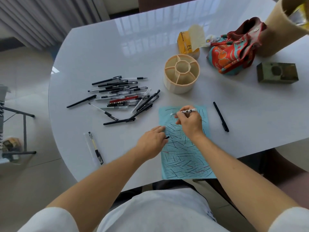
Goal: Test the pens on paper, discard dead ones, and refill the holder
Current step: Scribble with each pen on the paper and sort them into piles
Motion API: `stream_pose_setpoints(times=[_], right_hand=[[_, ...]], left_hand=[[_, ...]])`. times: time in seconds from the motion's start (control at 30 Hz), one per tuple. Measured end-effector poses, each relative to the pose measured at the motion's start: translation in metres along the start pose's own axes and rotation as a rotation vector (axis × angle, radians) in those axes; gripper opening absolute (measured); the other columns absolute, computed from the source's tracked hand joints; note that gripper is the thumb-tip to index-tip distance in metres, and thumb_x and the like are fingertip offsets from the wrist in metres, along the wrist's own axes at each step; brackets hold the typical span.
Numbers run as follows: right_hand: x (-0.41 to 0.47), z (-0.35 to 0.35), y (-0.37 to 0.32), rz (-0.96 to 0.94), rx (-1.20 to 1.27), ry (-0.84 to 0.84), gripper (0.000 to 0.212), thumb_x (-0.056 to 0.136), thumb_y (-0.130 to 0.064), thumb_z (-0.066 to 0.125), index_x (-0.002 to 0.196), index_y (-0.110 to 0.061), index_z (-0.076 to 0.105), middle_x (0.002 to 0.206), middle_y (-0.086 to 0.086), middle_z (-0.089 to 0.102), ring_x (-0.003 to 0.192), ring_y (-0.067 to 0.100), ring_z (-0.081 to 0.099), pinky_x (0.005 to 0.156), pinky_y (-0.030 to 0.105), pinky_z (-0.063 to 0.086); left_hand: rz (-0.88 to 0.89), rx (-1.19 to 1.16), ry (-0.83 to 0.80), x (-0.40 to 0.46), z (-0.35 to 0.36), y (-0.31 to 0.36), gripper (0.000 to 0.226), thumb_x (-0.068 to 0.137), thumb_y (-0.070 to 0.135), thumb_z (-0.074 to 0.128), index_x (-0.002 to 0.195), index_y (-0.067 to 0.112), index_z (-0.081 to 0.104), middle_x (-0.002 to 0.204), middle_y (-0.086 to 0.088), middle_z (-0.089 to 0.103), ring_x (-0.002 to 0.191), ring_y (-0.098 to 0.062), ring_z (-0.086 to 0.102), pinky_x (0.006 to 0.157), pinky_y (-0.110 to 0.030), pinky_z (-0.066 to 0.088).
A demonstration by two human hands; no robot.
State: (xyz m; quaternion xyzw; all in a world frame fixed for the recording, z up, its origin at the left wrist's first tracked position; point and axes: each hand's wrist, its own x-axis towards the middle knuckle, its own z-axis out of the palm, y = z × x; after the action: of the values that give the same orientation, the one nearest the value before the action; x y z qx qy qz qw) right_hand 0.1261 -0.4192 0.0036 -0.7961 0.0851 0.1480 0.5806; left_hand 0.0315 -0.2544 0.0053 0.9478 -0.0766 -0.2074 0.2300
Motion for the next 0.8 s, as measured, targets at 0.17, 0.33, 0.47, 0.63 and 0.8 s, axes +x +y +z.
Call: stream_pose_setpoints(times=[0.17,0.33,0.47,0.63,0.8], right_hand=[[-0.025,-0.015,0.006,0.069,0.191,-0.129,0.014,0.088,-0.018,0.065,0.075,-0.021,0.068,0.074,0.01,0.074,0.068,0.025,0.07,0.063,0.042,0.062],[-0.037,-0.017,0.005,0.074,0.256,-0.167,0.008,0.09,-0.013,0.064,0.083,-0.011,0.066,0.075,0.01,0.072,0.073,0.024,0.07,0.064,0.042,0.064],[-0.038,-0.019,0.0,0.057,0.253,-0.196,0.018,0.092,-0.011,0.064,0.076,-0.019,0.069,0.075,0.013,0.072,0.069,0.023,0.07,0.066,0.044,0.063],[-0.039,-0.026,-0.002,0.031,0.267,-0.155,0.013,0.091,-0.011,0.063,0.079,-0.014,0.067,0.072,0.013,0.07,0.063,0.024,0.067,0.067,0.049,0.061],[-0.041,-0.026,-0.003,0.022,0.274,-0.181,0.011,0.096,-0.007,0.062,0.085,-0.006,0.065,0.073,0.013,0.069,0.064,0.021,0.067,0.065,0.043,0.062]], left_hand=[[-0.101,-0.161,0.178,-0.009,-0.003,-0.002,0.028,0.102,0.038,0.051,0.106,0.015,0.067,0.137,0.0,0.058,0.122,-0.017,0.056,0.098,-0.032,0.046],[-0.074,-0.181,0.224,-0.008,-0.006,0.004,0.024,0.101,0.037,0.054,0.103,0.017,0.065,0.118,0.005,0.061,0.101,-0.013,0.059,0.083,-0.024,0.045],[-0.096,-0.156,0.18,-0.006,-0.009,0.008,0.022,0.102,0.039,0.05,0.099,0.019,0.06,0.099,0.006,0.059,0.084,-0.014,0.057,0.074,-0.032,0.049],[-0.121,-0.128,0.153,-0.003,-0.014,0.011,0.024,0.103,0.041,0.047,0.097,0.02,0.058,0.083,0.005,0.061,0.074,-0.017,0.056,0.064,-0.035,0.044],[-0.093,-0.144,0.167,-0.002,-0.018,0.016,0.022,0.102,0.038,0.05,0.1,0.02,0.062,0.085,0.006,0.061,0.077,-0.015,0.055,0.065,-0.03,0.04]])
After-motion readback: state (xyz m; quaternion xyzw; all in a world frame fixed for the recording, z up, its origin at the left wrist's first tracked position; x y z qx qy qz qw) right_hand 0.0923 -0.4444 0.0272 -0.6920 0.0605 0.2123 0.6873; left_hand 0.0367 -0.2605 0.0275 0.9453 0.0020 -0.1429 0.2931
